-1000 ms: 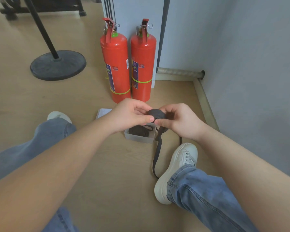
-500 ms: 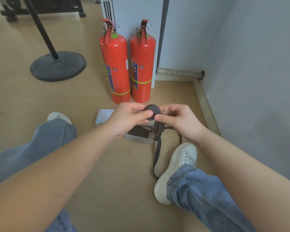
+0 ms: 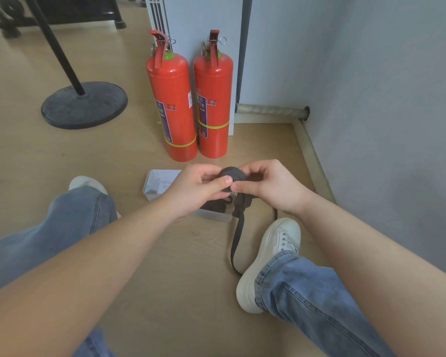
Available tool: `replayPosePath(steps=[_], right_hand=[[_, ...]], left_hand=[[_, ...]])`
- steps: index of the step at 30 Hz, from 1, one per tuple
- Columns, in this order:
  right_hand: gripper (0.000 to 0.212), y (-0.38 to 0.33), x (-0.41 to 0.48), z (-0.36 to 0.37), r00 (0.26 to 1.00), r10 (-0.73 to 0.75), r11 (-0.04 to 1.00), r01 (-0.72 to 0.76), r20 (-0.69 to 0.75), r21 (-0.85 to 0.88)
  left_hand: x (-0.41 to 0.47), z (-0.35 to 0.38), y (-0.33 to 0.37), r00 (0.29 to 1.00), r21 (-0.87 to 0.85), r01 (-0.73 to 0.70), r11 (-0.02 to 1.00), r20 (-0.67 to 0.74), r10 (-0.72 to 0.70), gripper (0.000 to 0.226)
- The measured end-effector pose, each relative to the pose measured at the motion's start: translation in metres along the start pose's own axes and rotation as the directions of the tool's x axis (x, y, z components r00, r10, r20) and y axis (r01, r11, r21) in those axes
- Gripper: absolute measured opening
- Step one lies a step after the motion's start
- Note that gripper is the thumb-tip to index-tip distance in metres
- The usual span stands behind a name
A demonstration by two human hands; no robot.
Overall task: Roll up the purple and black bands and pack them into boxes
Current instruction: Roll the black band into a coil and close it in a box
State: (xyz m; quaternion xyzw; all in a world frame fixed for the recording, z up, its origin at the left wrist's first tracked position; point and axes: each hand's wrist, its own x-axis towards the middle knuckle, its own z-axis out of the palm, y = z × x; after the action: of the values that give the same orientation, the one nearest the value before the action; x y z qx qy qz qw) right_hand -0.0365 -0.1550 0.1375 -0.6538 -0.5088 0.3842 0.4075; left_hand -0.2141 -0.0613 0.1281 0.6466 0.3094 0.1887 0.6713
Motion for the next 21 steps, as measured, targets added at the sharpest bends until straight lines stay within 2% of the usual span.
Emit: replayPosePath(steps=[2, 5, 8, 11, 13, 17, 19, 21], right_hand=[[0.015, 0.002, 0.001, 0.000, 1.000, 0.001, 0.997, -0.003, -0.018, -0.075], [0.014, 0.004, 0.002, 0.000, 1.000, -0.003, 0.984, 0.001, -0.014, -0.179], [0.012, 0.002, 0.002, 0.002, 0.999, -0.034, 0.965, 0.037, 0.016, -0.258], [0.015, 0.001, 0.003, 0.004, 1.000, -0.002, 0.988, -0.002, -0.022, -0.155], [0.014, 0.002, 0.004, 0.004, 0.999, 0.028, 0.998, -0.030, -0.031, -0.059], [0.010, 0.005, 0.002, 0.008, 0.996, -0.024, 1.000, 0.024, -0.081, 0.005], [0.006, 0.006, 0.002, 0.009, 0.994, -0.065, 0.995, 0.057, -0.089, -0.084], [0.005, 0.005, 0.002, 0.007, 0.993, -0.097, 0.970, 0.080, -0.065, -0.231]], left_hand=[[0.000, -0.002, 0.002, 1.000, 0.072, 0.005, 0.997, 0.000, -0.005, 0.017], [0.001, -0.007, 0.006, 0.999, 0.283, -0.046, 0.958, 0.012, 0.044, 0.029], [0.003, -0.011, 0.011, 0.997, 0.395, -0.080, 0.915, 0.046, 0.067, 0.022], [0.004, -0.013, 0.011, 0.991, 0.478, -0.117, 0.871, 0.001, 0.132, 0.017], [0.004, -0.011, 0.009, 0.989, 0.451, -0.120, 0.884, -0.027, 0.148, 0.015], [0.001, -0.006, 0.009, 0.997, 0.169, -0.054, 0.984, -0.041, 0.062, 0.012], [0.000, -0.007, 0.010, 1.000, 0.104, -0.004, 0.995, -0.024, 0.007, 0.012], [-0.001, -0.010, 0.010, 1.000, 0.177, 0.014, 0.984, 0.009, -0.016, 0.018]])
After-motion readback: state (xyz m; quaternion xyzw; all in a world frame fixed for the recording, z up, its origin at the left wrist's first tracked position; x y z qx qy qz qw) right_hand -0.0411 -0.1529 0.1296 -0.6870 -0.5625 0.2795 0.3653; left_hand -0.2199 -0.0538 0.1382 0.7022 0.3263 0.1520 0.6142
